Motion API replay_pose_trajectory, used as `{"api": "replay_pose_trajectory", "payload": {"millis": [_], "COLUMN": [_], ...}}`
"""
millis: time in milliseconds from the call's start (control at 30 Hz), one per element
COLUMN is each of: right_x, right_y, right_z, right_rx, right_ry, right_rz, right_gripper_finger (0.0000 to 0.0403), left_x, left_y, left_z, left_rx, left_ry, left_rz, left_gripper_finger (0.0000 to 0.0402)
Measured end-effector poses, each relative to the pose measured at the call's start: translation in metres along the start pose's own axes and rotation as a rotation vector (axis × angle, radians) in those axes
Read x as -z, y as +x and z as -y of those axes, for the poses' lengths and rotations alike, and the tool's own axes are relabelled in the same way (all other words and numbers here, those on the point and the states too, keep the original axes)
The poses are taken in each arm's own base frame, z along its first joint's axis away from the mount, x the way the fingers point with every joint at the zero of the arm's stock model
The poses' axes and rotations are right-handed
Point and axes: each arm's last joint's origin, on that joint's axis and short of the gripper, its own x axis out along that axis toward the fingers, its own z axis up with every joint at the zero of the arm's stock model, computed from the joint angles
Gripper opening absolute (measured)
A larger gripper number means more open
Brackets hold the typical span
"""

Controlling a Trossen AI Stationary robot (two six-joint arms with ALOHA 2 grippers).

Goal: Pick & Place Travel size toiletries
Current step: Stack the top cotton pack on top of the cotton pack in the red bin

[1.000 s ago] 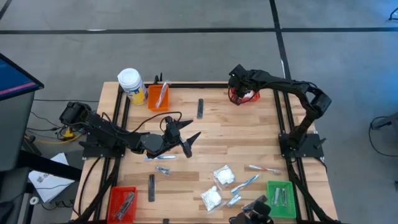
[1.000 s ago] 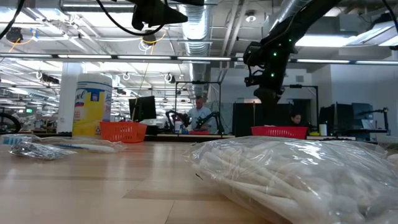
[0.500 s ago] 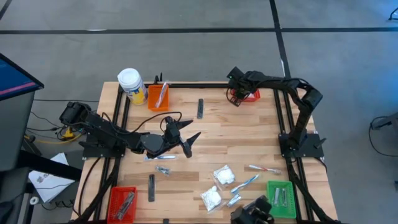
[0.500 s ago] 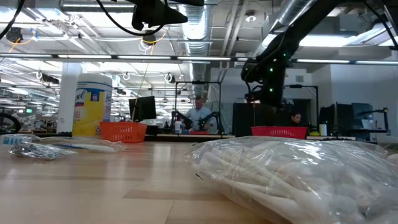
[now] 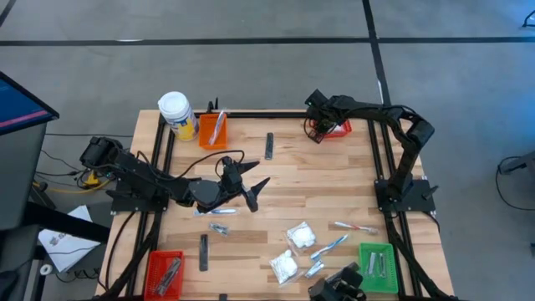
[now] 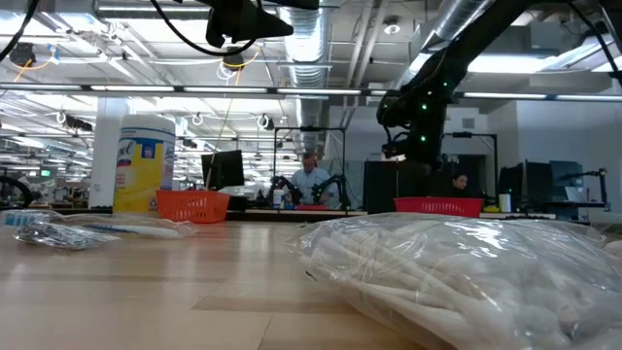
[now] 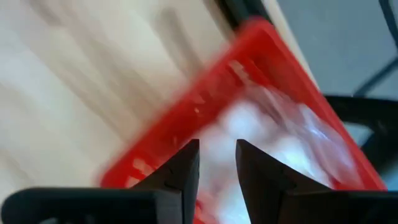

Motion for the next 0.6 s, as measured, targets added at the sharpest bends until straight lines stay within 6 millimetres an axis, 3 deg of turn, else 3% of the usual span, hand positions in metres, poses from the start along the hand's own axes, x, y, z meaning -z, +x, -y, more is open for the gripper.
{"api": "replay_pose_trajectory", "payload": {"millis": [200, 600], "right_x": [-0.003, -0.0025], "right_y": [0.0014, 0.0022], "right_z": [-0.0082, -0.0028], "right_rx": [0.004, 0.025], "right_ry": [-0.007, 0.086], "right_rz": [0.012, 0.011], "right_gripper_finger": [0.0098, 0.0098], "left_x": [-0.0001, 0.0], "left_y": [0.0001, 0.0], "left_z": [-0.0001, 0.0], "left_rx": [0.0, 0.0], "left_ry": [0.0, 0.0], "left_rz": [0.0, 0.0], "left_gripper_finger": [0.0285, 0.0285]}}
